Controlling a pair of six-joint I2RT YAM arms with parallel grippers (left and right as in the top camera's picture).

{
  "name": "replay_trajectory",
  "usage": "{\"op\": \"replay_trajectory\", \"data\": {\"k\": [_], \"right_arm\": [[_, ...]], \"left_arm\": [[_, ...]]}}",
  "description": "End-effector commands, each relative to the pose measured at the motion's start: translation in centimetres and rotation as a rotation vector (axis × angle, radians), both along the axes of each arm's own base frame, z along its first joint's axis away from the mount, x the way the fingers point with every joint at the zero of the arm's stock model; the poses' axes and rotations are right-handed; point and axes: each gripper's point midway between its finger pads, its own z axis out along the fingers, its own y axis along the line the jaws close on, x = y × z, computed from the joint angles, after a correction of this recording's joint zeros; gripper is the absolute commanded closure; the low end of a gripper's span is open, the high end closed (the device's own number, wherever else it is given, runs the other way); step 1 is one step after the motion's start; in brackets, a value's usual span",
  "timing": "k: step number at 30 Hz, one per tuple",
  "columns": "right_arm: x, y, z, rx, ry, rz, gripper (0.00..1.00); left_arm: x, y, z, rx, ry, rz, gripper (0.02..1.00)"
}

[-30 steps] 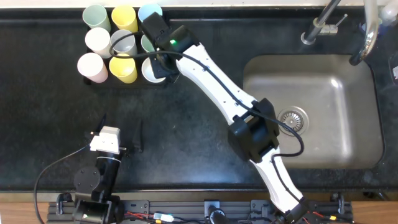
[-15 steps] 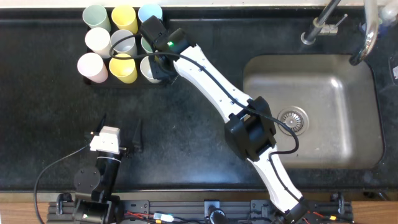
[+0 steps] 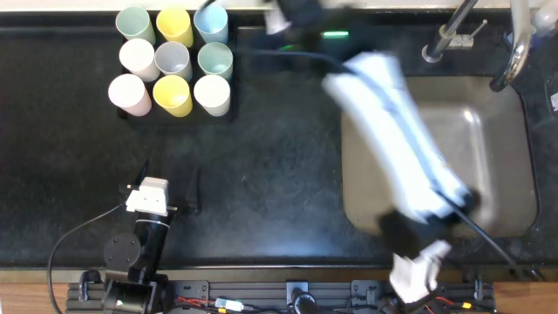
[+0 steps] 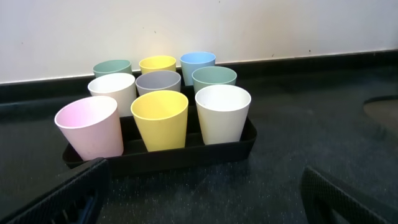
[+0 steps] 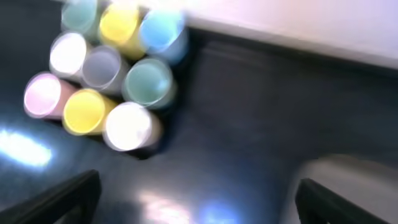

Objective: Store Cups

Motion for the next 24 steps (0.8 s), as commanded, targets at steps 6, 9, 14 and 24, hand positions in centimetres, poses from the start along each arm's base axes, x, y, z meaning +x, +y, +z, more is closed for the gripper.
{"op": "replay_trajectory", "data": {"k": [6, 9, 14, 24], "right_arm": [[-8.3, -15.7, 6.8, -0.113, -0.235, -0.112, 0.003], [-11.9, -17.5, 6.0, -0.113, -0.293, -0.141, 0.003], [-17.9, -18.7, 2.8, -0.083, -0.411, -0.161, 0.005], [-20.9, -19.2, -1.8, -0.002, -0.699, -0.193, 0.003]], "left_arm": [[0.0, 0.0, 0.1, 0.017, -0.008, -0.005, 0.018], [0.0, 0.0, 0.1, 0.017, -0.008, -0.005, 0.018], [0.0, 0.0, 0.1, 0.017, -0.008, -0.005, 0.018], [0.0, 0.0, 0.1, 0.017, -0.008, -0.005, 0.018]]}}
